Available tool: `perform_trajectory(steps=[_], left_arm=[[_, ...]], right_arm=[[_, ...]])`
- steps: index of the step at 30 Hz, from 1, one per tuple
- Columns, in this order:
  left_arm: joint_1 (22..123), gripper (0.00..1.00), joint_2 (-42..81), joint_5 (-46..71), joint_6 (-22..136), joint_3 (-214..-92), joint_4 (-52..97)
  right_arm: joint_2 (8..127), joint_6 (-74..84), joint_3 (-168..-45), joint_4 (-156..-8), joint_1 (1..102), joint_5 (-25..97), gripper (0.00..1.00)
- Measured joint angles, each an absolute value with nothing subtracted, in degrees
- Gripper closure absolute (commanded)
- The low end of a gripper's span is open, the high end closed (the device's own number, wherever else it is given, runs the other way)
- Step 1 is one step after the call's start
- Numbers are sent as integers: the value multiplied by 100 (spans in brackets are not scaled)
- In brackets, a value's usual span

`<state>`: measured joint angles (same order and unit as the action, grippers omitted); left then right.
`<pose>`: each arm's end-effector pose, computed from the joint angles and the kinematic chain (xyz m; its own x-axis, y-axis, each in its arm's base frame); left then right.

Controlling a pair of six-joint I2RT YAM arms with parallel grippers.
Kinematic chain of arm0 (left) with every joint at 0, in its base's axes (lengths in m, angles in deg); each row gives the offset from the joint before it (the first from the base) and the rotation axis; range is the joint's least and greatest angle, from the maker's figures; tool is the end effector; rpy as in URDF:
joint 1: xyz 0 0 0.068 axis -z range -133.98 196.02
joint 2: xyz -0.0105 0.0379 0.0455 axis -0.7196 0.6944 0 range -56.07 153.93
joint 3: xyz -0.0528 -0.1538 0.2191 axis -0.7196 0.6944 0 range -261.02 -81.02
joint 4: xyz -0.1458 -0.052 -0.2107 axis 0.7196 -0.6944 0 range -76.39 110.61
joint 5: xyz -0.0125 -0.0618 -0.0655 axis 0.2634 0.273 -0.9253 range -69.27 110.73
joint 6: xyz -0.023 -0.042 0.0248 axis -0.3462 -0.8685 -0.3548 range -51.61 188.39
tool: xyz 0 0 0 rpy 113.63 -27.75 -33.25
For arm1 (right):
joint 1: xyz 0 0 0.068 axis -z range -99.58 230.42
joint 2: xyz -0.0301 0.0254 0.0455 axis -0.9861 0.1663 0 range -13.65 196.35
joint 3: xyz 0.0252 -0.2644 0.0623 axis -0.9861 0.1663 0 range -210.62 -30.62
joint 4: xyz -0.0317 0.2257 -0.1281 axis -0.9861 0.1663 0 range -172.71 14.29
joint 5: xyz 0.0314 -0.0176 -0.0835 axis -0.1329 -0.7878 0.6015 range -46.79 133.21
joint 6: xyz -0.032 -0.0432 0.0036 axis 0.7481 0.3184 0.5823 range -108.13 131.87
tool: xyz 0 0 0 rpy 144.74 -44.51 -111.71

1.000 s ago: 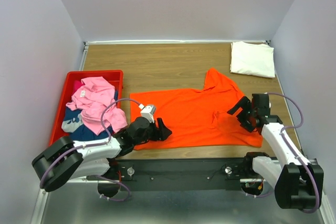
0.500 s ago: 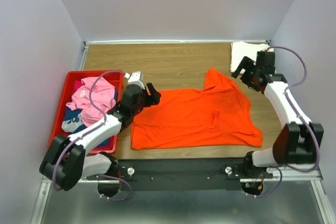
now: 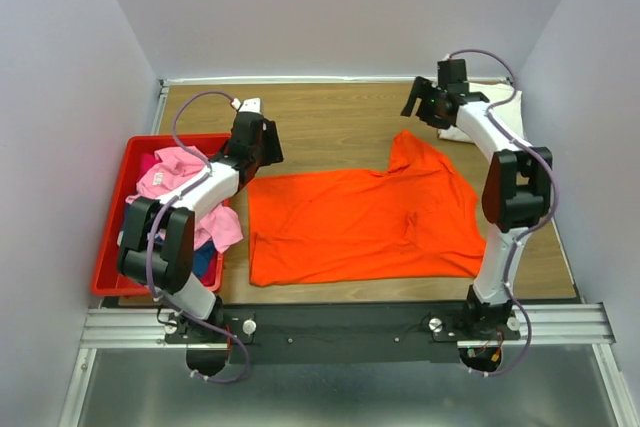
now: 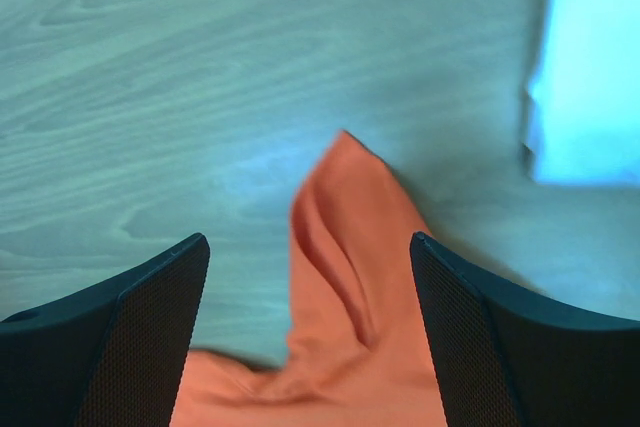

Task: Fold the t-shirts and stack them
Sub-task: Fold the tshirt

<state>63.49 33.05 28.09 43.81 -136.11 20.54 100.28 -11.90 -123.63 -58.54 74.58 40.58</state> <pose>0.3286 -0.0987 0.2287 -0.5682 -0.2536 -0.7829 -0.0438 0.9593 -0.2790 0.4523 0.0479 0.2458 -0.6987 0.3331 -0.6331 0.1612 0.9355 0.3144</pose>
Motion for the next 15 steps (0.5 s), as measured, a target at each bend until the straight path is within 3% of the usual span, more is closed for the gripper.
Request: perform_trajectory(steps=[5, 8, 15], left_arm=[[6347, 32, 3777, 2933, 4541, -14136, 1645], [6347, 32, 4070, 2931, 4611, -14409, 1378], [6332, 32, 4393, 2931, 4619, -15021, 616]], right_arm=[[10646, -1048, -13117, -5896, 7235, 4062, 16], [11037, -919, -13493, -5905, 7224, 4097, 28], [11929, -744, -14035, -5867, 7235, 4130, 39]])
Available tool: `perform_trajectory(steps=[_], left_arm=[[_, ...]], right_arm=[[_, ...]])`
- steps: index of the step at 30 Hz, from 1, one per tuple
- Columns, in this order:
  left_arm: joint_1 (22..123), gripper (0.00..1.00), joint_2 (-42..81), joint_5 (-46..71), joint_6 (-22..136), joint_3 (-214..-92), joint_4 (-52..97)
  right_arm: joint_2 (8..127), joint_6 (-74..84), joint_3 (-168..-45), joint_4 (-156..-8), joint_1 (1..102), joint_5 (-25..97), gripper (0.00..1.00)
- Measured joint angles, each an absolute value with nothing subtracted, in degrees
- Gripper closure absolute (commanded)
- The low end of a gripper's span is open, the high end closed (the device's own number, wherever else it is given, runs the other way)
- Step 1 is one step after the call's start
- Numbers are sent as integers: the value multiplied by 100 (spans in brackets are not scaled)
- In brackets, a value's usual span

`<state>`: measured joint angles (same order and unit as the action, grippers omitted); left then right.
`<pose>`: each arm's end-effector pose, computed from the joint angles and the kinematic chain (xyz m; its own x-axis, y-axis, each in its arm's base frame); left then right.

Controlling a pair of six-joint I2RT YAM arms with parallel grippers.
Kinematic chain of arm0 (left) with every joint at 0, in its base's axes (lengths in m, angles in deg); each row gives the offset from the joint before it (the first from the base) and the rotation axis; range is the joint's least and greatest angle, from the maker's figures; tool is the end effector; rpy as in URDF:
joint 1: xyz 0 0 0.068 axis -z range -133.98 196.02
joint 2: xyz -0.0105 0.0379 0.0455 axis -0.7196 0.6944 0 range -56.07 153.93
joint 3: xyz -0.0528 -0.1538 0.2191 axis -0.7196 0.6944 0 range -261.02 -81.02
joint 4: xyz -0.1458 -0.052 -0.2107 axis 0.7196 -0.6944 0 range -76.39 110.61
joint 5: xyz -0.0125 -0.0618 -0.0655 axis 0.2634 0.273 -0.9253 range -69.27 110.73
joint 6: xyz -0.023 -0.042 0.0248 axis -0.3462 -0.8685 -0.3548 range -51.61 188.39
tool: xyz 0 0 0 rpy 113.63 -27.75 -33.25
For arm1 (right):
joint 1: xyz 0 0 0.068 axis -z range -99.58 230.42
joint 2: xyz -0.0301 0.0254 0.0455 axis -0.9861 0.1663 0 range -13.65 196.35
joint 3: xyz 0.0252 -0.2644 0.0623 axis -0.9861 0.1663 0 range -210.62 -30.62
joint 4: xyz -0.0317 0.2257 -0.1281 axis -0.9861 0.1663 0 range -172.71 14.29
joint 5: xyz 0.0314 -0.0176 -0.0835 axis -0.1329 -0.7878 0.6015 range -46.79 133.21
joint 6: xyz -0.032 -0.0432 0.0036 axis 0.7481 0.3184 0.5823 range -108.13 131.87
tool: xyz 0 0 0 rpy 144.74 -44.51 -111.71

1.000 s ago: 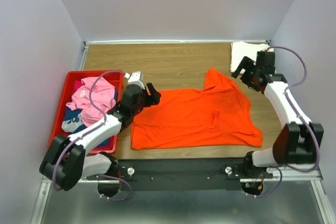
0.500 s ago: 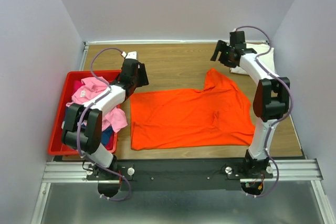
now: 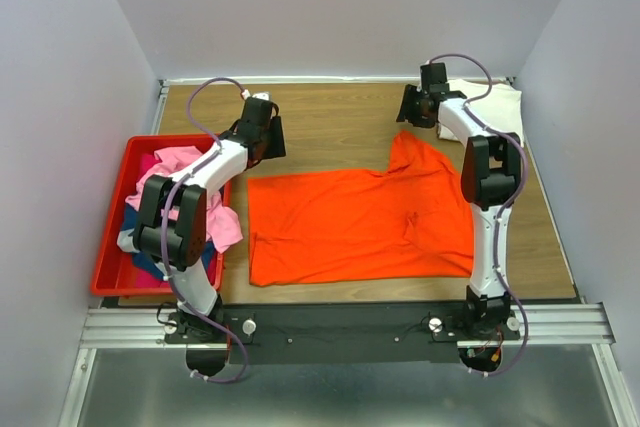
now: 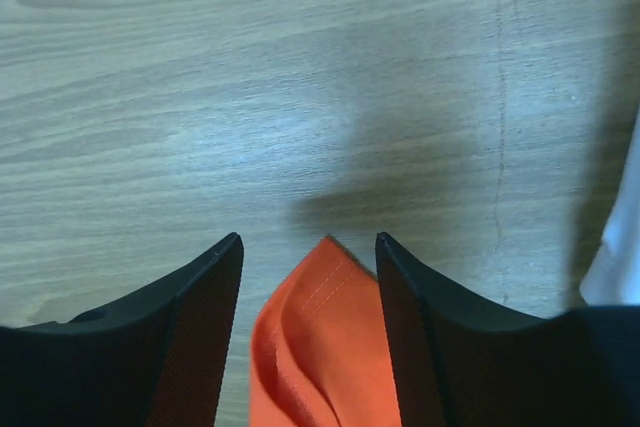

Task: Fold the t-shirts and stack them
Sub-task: Fold the tshirt

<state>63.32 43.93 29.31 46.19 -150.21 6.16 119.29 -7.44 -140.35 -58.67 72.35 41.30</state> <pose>0.3681 -0.1091 0.2218 -0.7012 -0.1729 -0.6917 -0.0769 0.9828 -0.1677 0.5178 0.0747 0.1849 -0.7399 0.2288 -0.6326 0.0866 0.9650 0.2476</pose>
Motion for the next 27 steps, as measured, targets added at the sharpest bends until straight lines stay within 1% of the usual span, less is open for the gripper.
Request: perform_trajectory(steps=[5, 11, 19, 27], left_arm=[[6297, 32, 4393, 2931, 4560, -15303, 275], [6253, 32, 4393, 2931, 4480, -15377, -84], [6118, 32, 4396, 2924, 4480, -15417, -372], [5982, 32, 4398, 2907, 4504, -15561, -449]], right_arm=[[12141, -685, -14251, -5693, 7233, 4123, 43], [12167, -545, -14297, -5574, 7161, 4180, 44], [12178, -336, -14273, -5288, 6855, 4753, 44], [12226, -132, -14258, -5253, 6831, 5221, 44]])
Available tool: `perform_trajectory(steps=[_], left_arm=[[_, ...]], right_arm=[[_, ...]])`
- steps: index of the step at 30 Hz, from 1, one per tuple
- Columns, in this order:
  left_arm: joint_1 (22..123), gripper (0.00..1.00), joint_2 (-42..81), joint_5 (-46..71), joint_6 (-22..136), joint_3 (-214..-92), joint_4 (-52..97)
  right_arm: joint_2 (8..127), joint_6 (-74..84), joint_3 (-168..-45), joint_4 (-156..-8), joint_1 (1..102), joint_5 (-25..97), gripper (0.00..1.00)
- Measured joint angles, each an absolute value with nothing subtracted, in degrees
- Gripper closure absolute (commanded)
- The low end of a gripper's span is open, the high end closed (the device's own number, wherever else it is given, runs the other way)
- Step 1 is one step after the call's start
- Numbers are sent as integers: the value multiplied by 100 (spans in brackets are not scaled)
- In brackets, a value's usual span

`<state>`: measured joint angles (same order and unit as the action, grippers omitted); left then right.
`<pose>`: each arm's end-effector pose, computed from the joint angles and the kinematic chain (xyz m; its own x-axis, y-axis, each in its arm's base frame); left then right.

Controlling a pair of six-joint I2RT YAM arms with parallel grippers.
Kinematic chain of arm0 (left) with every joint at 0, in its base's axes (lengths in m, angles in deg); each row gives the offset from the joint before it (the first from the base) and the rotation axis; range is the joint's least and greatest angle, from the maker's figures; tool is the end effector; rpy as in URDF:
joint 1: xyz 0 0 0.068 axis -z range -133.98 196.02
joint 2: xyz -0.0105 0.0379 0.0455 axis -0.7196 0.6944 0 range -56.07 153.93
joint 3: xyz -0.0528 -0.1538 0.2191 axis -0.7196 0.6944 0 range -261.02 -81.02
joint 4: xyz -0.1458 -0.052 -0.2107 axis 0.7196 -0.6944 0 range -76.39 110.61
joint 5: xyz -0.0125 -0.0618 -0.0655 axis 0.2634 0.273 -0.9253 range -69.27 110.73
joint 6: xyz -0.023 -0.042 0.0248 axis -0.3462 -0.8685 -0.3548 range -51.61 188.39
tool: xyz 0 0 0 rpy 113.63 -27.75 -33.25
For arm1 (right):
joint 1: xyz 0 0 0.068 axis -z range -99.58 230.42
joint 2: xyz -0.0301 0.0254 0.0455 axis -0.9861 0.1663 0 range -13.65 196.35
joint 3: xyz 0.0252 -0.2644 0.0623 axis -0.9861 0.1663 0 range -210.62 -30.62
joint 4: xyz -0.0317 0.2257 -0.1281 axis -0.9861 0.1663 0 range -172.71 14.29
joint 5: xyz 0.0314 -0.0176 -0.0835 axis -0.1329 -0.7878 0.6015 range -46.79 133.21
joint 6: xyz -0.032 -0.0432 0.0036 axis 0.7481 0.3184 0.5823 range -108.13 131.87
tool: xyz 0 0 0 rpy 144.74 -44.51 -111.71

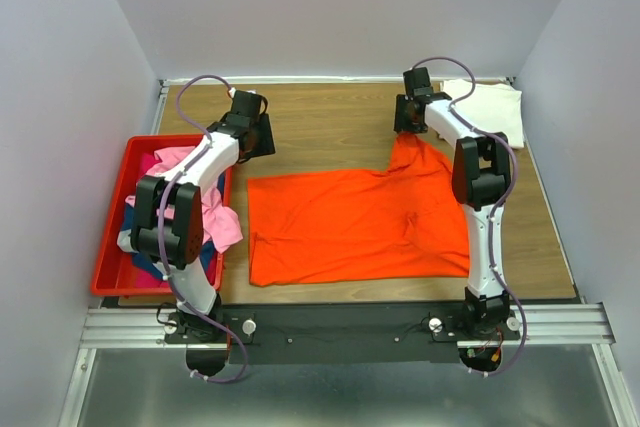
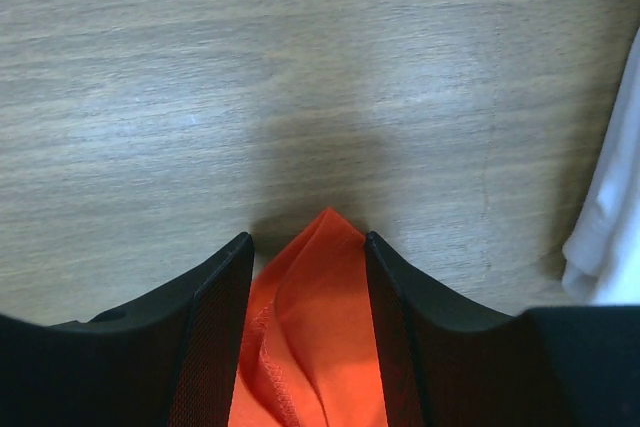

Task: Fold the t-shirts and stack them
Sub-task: Fold the tshirt

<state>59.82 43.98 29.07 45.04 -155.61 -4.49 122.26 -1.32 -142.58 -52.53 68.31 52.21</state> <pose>0.3727 -0.0862 0.2378 -0.7467 -0.2204 -0.6276 -0.1628 0.9754 -0.1488 0.5115 0.1041 0.1641 -0.7982 0.0591 -0.5995 0.0661 0.9978 0.0104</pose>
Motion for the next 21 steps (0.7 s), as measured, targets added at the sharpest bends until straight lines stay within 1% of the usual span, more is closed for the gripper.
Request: perform_trajectory(steps=[13, 15, 17, 18, 19, 21], left_arm=[[5910, 32, 4544, 2780, 4595, -15744, -482], [5908, 32, 4549, 2765, 4611, -15751, -482], [5897, 32, 4566, 2756, 4619, -15753, -482], [5884, 32, 4586, 2754, 4626, -15753, -484], [5871, 32, 4610, 2754, 4630, -15753, -484], [5842, 32, 4667, 2752, 4635, -15753, -490]], right_arm=[[12447, -1, -14590, -5236, 6844, 5232, 45], [12447, 5, -14590, -5236, 6844, 5234, 48], [12458, 21, -14597, -5247, 6844, 5232, 56], [12469, 34, -14608, -5253, 6844, 5232, 72], [12480, 36, -14618, -5268, 6841, 5232, 79], [12491, 64, -14627, -5297, 6844, 5236, 90]])
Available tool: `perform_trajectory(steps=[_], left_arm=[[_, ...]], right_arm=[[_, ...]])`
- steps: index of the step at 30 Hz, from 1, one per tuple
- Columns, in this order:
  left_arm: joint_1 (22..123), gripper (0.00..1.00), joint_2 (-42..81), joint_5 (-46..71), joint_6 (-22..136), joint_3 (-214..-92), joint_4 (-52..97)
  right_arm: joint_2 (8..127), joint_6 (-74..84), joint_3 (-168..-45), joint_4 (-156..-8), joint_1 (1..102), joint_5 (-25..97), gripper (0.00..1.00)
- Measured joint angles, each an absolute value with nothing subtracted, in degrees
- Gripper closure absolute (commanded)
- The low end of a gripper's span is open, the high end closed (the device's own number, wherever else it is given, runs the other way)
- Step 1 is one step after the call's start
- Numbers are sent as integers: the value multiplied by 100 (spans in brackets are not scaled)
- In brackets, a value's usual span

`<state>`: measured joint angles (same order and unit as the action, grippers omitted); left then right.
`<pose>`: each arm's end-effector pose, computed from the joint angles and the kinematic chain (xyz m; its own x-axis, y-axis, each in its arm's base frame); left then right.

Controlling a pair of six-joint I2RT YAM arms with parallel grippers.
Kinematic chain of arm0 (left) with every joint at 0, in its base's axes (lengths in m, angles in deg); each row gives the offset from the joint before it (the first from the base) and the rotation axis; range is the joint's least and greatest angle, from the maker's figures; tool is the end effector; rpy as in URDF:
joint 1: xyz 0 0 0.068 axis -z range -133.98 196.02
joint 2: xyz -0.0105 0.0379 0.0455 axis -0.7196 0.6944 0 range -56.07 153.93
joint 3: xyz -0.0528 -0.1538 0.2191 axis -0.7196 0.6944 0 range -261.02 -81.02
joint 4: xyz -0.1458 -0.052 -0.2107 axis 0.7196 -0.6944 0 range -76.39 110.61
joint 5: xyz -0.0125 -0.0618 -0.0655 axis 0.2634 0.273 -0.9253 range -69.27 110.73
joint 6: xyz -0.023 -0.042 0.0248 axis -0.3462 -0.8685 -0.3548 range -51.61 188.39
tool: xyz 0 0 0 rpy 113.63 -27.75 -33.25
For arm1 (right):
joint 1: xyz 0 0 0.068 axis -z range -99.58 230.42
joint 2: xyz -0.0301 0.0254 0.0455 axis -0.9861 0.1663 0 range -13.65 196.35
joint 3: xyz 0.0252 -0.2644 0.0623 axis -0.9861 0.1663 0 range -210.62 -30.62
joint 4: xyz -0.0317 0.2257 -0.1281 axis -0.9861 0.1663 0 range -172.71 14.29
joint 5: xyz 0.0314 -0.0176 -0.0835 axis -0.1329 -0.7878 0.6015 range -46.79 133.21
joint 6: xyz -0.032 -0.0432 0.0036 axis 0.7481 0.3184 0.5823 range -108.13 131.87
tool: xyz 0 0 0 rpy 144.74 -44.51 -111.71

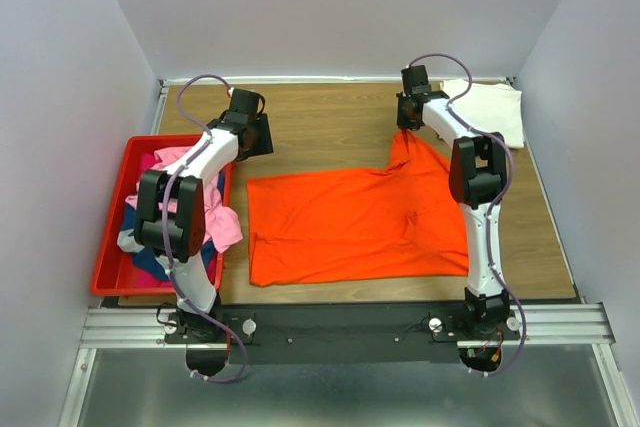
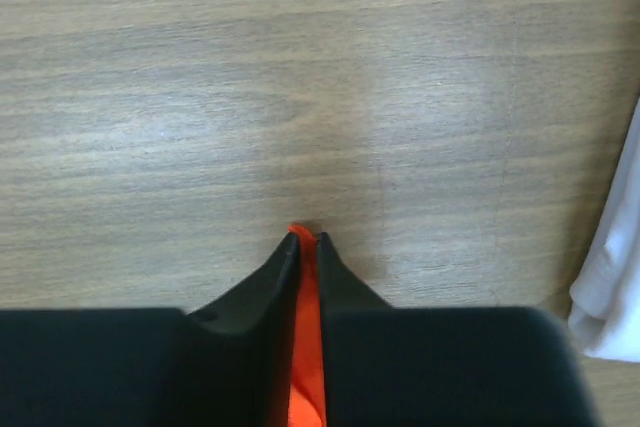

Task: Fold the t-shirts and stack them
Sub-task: Fold the tshirt

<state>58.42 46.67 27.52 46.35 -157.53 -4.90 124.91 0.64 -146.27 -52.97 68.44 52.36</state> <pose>0.3840 -0.0801 0.2305 -0.7641 -0.2135 -0.6087 -0.1565 0.9768 -0.1462 0.5228 0.1052 0.1613 -0.7842 0.0300 -0.6198 0.0428 0.9991 -0.0058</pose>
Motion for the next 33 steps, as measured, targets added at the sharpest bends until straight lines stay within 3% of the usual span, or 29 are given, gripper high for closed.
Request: perform_trajectory(steps=[6, 17, 33], left_arm=[[5827, 32, 4754, 2752, 4681, -15758, -530], [5812, 37, 5171, 2752, 4845, -15943, -608], [5812, 38, 5279, 2756, 4912, -15841, -864]], right_arm=[[12484, 38, -14577, -5362, 6848, 5345, 100], [11993, -71, -13773, -5481, 7285, 5695, 100], [11888, -294, -13606, -5419, 7609, 5968, 100]])
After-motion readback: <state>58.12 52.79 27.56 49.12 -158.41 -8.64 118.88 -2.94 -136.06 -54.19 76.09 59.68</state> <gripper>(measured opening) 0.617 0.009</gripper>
